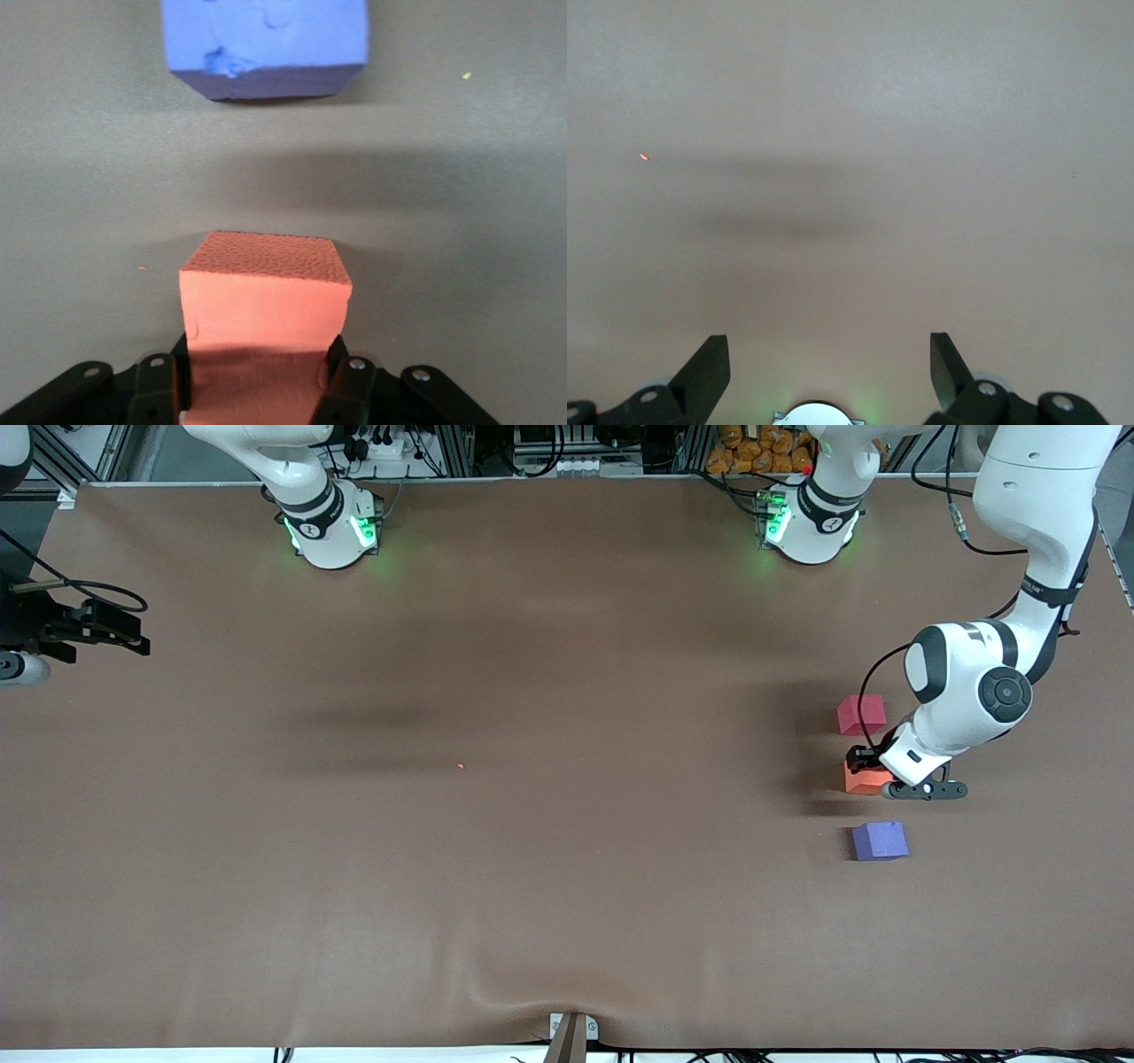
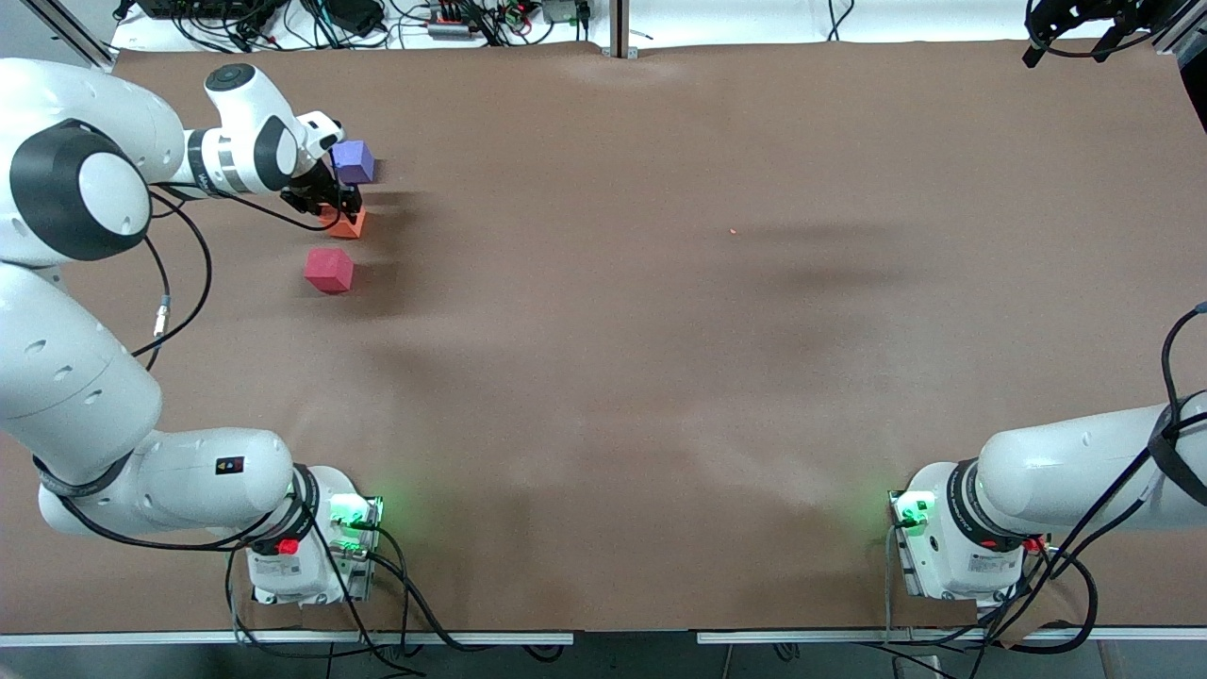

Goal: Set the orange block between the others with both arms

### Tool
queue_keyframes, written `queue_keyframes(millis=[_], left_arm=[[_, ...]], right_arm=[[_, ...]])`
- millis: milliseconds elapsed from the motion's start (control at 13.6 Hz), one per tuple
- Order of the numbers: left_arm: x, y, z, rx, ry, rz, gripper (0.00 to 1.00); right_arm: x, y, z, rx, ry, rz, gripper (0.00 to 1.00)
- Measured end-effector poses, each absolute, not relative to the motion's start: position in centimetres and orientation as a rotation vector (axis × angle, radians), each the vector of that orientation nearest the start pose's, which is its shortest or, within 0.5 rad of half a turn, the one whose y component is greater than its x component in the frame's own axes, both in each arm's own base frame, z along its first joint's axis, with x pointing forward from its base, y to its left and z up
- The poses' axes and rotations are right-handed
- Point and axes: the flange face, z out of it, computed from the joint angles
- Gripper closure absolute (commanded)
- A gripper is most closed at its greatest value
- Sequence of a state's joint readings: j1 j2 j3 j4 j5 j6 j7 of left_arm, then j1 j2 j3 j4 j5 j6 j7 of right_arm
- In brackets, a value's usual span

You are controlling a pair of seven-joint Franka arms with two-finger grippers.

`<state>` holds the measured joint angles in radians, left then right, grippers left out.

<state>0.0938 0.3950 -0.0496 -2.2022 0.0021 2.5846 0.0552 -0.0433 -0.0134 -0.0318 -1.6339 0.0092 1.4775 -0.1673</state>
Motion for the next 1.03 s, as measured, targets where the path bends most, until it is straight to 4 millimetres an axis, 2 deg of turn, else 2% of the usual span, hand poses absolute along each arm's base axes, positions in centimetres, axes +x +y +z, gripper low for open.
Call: queue_keyframes(millis=[73,147,440,660,806,1026], left_arm=[[55.4,2.6,20.0,-3.160,0.008,0.012,0.60],[55.6,2.8,20.1,-3.160,0.004,0.005,0.01],[57.0,3.1,21.1,-3.158,-0.045,-0.049,0.00],[59.2,2.6,23.8,-3.160,-0.110,-0.097,0.00],[61.3,1.9,28.0,-3.165,-0.105,-0.059,0.00],[63.3,-1.0,37.0,-3.177,-0.087,-0.010,0.00]], right_arm=[[53.6,-3.9,59.5,-3.104,-0.144,0.219,0.00],[53.6,-3.9,59.5,-3.104,-0.144,0.220,0.00],[53.7,-3.7,59.5,-3.104,-0.150,0.220,0.00],[53.7,-3.6,59.4,-3.104,-0.152,0.221,0.00],[53.7,-3.6,59.4,-3.103,-0.153,0.221,0.00],[53.7,-3.6,59.4,-3.103,-0.153,0.222,0.00]])
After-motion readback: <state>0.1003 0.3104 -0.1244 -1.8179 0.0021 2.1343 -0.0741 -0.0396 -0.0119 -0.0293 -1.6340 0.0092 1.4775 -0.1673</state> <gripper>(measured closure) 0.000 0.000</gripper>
